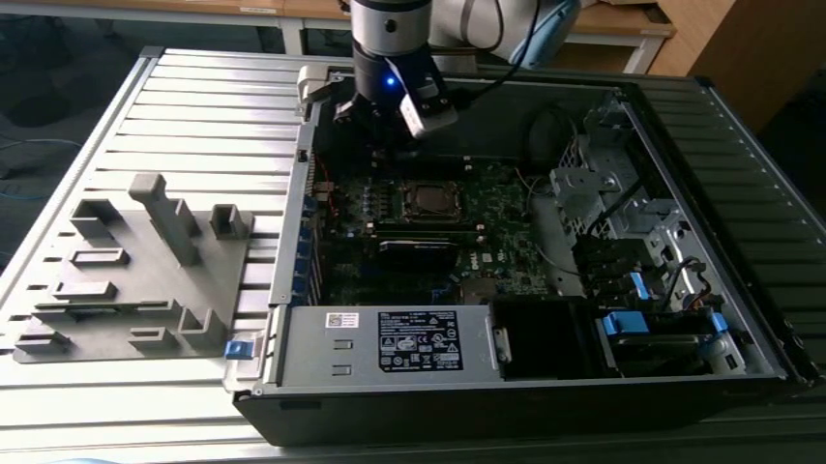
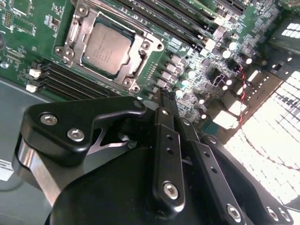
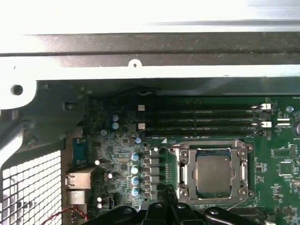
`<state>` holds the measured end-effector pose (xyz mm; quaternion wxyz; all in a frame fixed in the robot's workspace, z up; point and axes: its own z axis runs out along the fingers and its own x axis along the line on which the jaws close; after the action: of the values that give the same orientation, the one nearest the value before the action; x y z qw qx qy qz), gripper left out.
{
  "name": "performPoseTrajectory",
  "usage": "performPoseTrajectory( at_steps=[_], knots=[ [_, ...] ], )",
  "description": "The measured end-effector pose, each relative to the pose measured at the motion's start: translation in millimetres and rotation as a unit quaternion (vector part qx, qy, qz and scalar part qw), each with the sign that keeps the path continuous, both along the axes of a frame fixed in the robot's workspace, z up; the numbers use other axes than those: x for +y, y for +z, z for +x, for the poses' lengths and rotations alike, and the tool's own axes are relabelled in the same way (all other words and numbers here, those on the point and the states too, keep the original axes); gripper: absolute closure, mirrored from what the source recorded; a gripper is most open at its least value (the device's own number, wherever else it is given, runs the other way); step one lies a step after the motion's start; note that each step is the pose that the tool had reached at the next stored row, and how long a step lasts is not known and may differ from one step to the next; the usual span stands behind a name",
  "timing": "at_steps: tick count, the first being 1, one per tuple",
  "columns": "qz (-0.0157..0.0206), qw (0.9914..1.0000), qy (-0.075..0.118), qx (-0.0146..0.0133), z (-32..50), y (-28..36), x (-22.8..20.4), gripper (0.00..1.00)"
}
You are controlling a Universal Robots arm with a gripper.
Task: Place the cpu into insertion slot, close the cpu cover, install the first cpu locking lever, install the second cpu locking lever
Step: 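Install the first cpu locking lever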
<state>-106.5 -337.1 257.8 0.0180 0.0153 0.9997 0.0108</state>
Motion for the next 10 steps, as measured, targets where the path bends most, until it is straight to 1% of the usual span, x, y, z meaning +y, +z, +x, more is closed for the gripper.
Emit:
performPoseTrajectory(
  at_steps=[3,4,6,8,9,10],
  knots=[
    [0.0003,1.0,0.0,0.0002,-0.4,0.2,-0.1,0.89],
    [0.0026,1.0,0.0,0.0001,-0.6,0.1,-0.1,0.89],
    [0.0109,0.99994,0.0,0.0,-0.8,0.0,-0.1,0.89],
    [0.0173,0.99985,0.0,0.0001,-1.0,0.1,-0.1,0.89],
    [0.02,0.9998,0.0,0.0001,-1.3,0.1,-0.1,0.89],
    [0.0201,0.9998,0.0,0.0,-1.4,0.0,-0.1,0.89]
  ],
)
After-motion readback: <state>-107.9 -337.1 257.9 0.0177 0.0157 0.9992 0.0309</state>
